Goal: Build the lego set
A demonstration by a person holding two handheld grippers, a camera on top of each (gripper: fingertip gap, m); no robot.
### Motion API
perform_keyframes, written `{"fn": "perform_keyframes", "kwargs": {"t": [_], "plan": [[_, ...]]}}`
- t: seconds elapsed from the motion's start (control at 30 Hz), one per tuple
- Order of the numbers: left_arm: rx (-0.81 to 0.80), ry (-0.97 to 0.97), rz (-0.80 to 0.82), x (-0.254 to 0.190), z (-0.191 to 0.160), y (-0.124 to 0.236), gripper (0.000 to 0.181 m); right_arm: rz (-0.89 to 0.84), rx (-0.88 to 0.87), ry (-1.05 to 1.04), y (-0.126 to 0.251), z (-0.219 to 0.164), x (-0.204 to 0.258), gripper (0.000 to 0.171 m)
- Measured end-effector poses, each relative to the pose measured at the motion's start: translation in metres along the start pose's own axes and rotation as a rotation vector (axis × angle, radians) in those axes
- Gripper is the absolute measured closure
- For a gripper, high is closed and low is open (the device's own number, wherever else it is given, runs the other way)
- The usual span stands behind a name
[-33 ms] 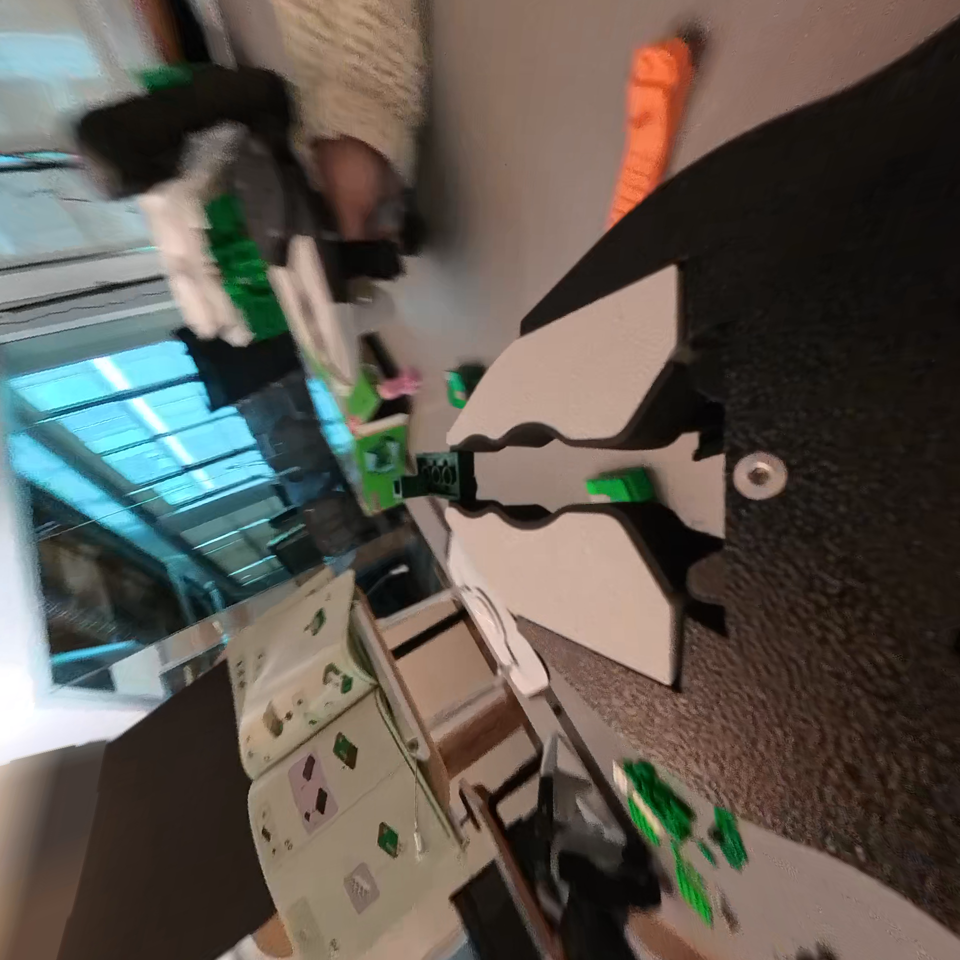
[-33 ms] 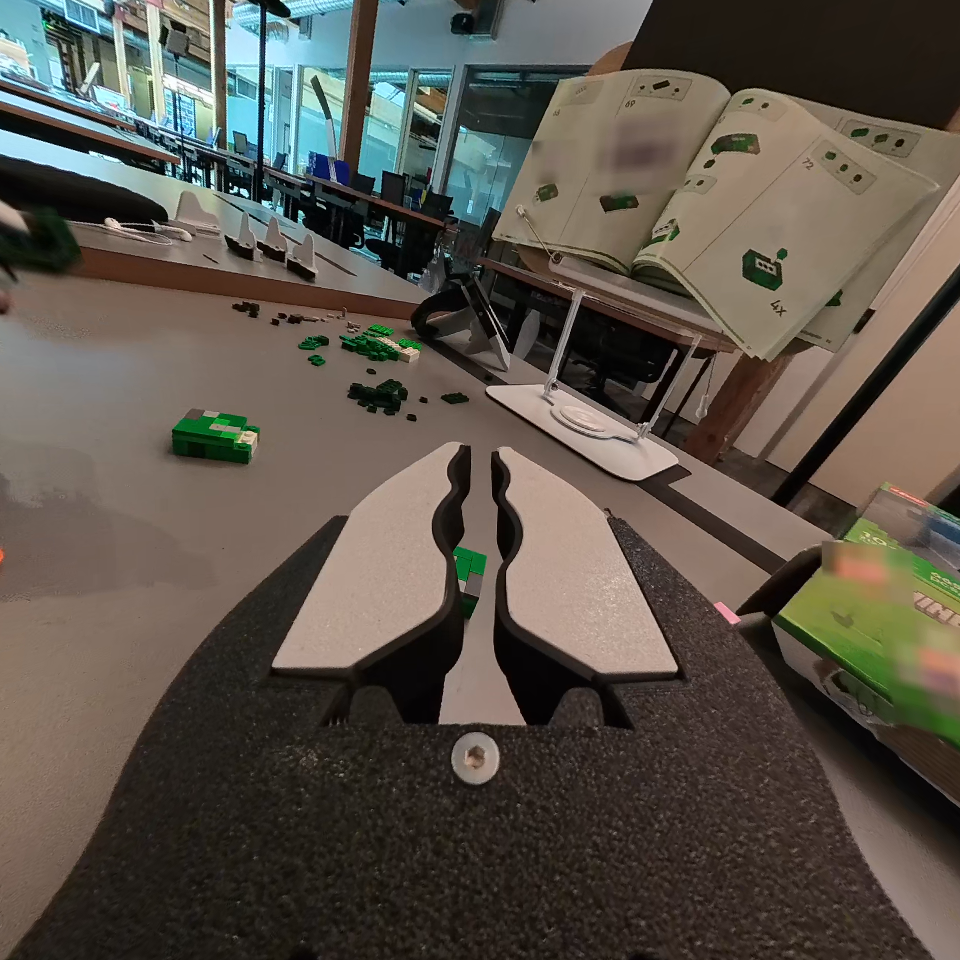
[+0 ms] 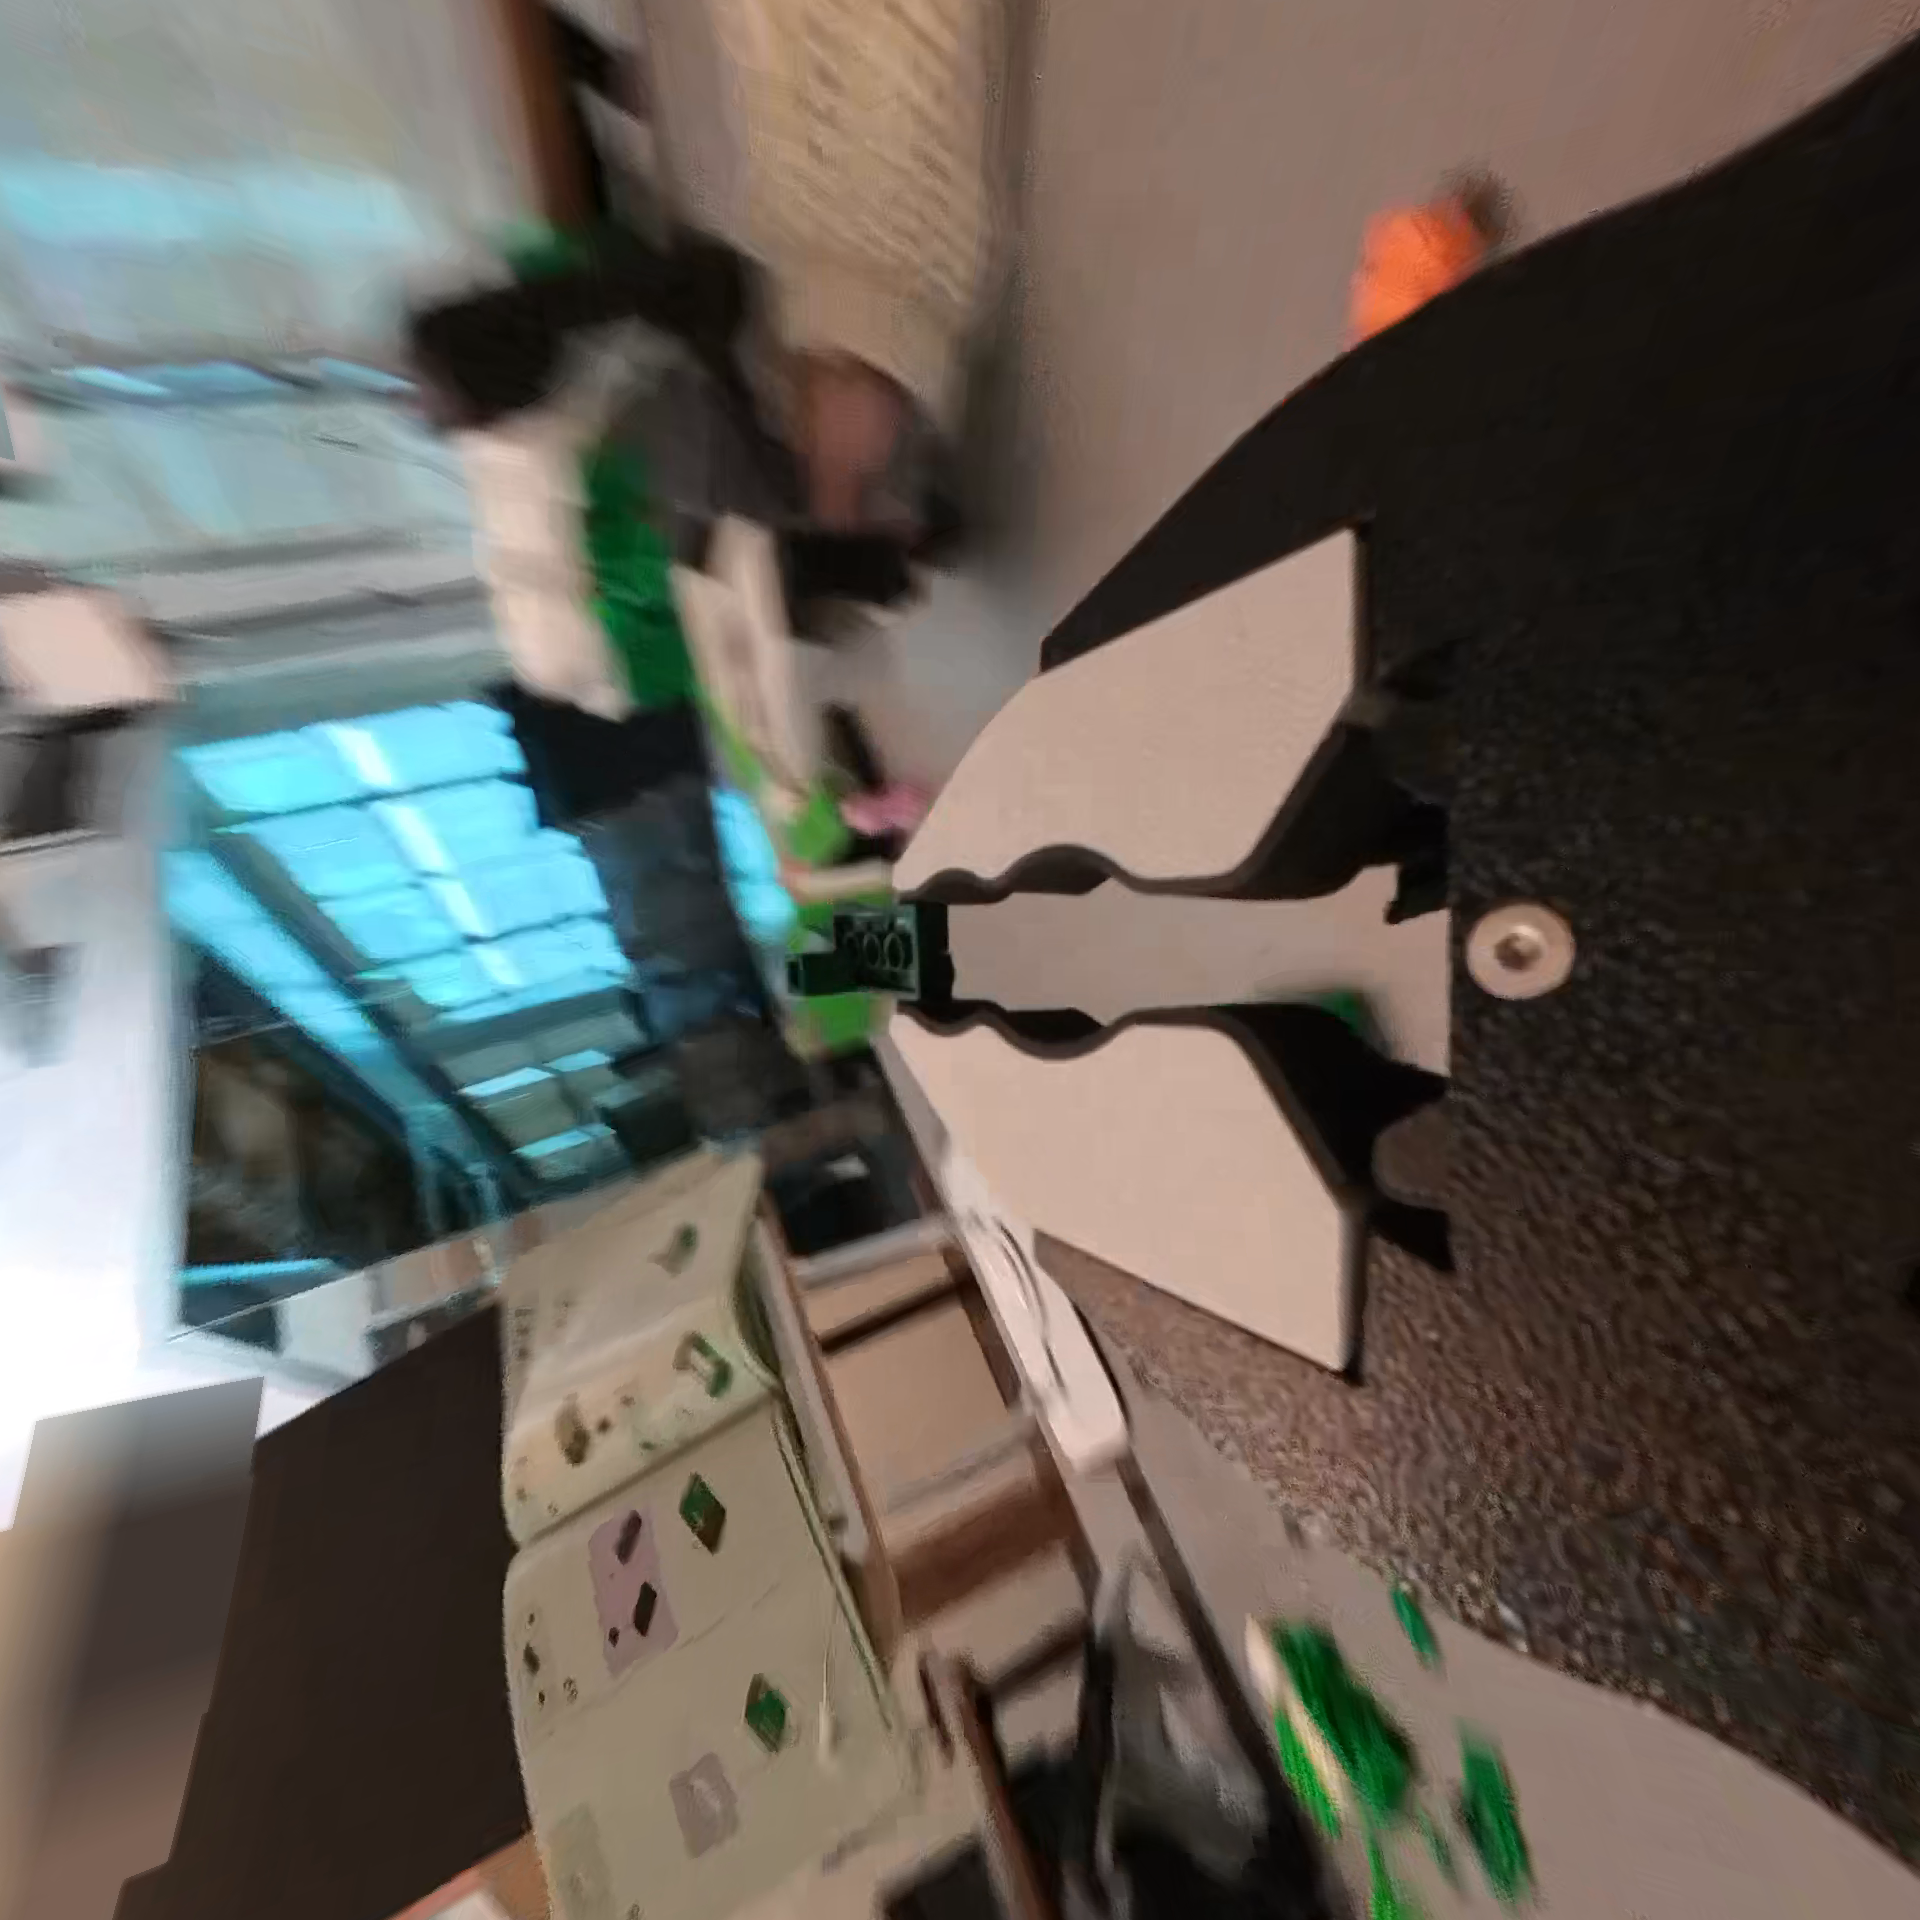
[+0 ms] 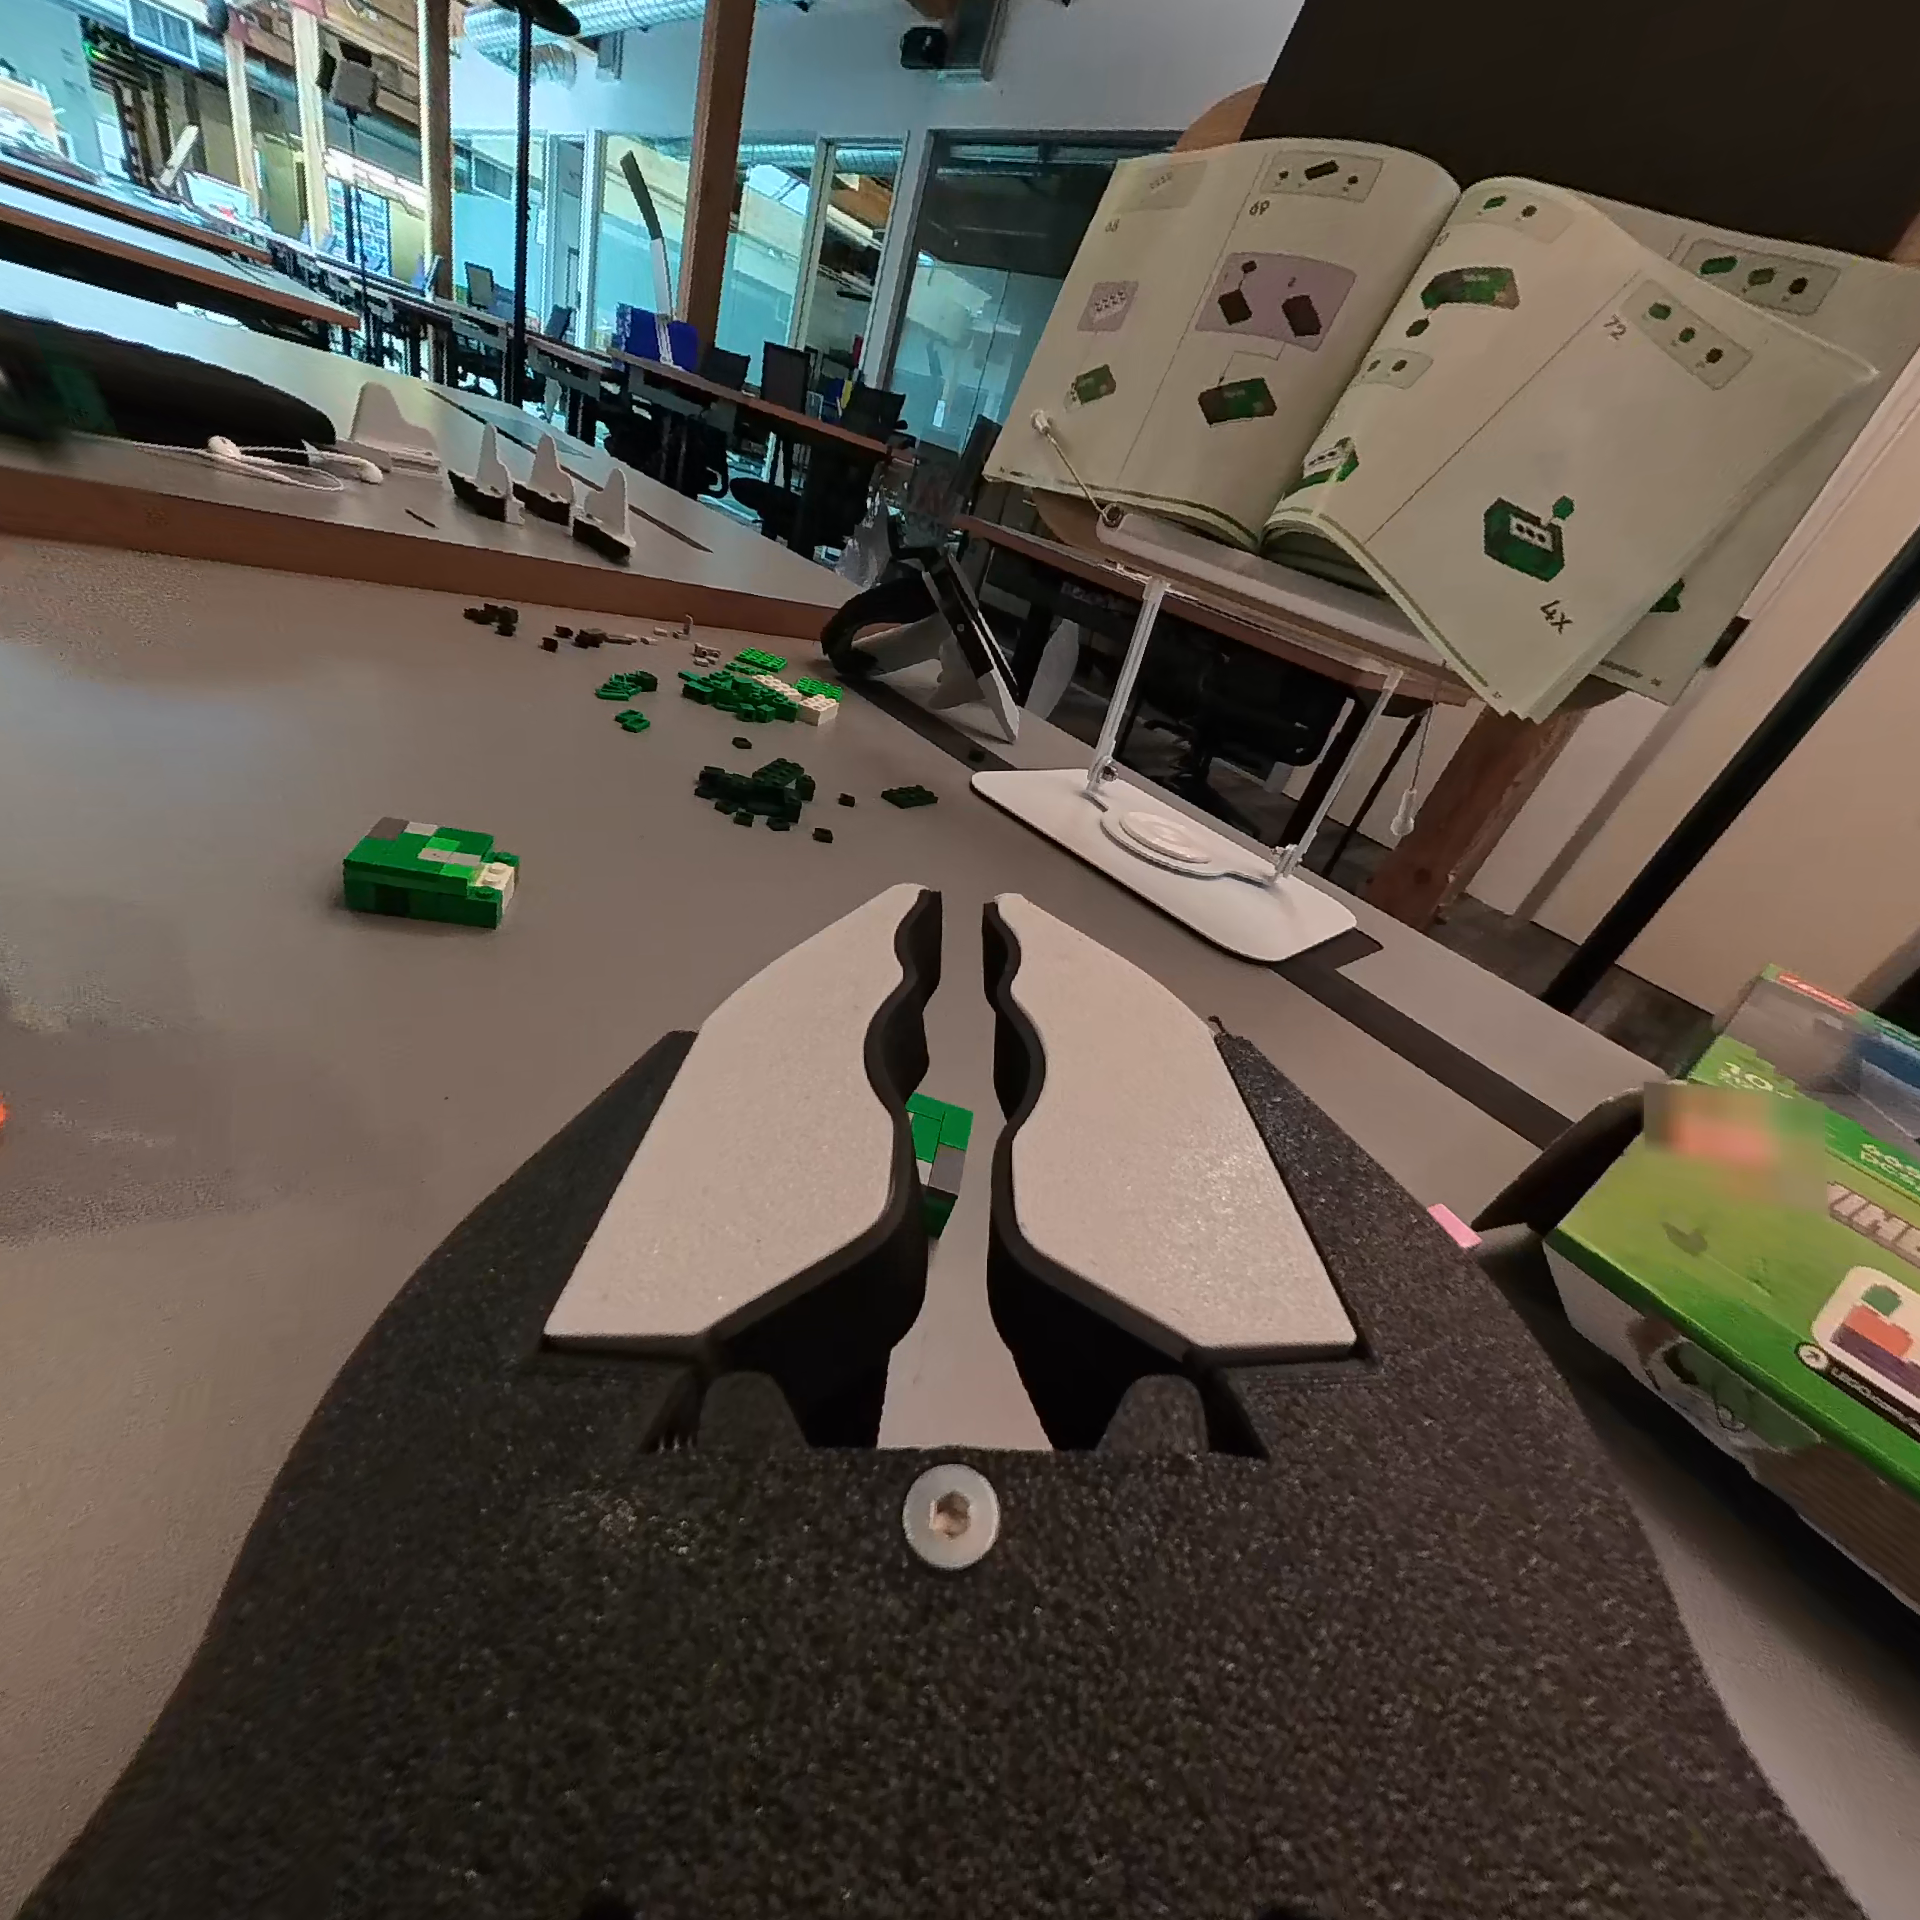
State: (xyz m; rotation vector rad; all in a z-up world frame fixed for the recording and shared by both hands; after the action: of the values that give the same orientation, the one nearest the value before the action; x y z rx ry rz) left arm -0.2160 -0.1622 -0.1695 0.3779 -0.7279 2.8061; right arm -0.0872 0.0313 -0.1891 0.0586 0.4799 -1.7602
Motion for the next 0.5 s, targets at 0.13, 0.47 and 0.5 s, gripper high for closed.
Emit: {"fn": "perform_keyframes", "kwargs": {"t": [0.13, 0.47, 0.5], "plan": [[-0.629, 0.778, -0.008, 0.015, 0.072, 0.011, 0.164, 0.001, 0.003, 0.004, 0.0, 0.0, 0.0, 0.164], [-1.185, 1.329, -0.19, 0.045, 0.111, 0.052, 0.16, 0.013, 0.011, 0.018, -0.001, -0.001, 0.002, 0.164], [-1.185, 1.329, -0.192, 0.045, 0.111, 0.052, 0.161, 0.014, 0.012, 0.021, -0.001, -0.001, 0.003, 0.164]]}}
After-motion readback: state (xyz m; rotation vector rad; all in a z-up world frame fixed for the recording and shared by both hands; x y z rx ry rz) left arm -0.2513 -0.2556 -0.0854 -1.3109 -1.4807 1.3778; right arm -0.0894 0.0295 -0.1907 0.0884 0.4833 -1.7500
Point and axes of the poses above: each gripper's, where its closed fingertips meet, y back along the fingers, z out of its top, x = y × z across the jaws, the point moved 4 cm from there along y, back along the fingers, and after that the axes turned 15 degrees about -x, right-handed, at the moved point
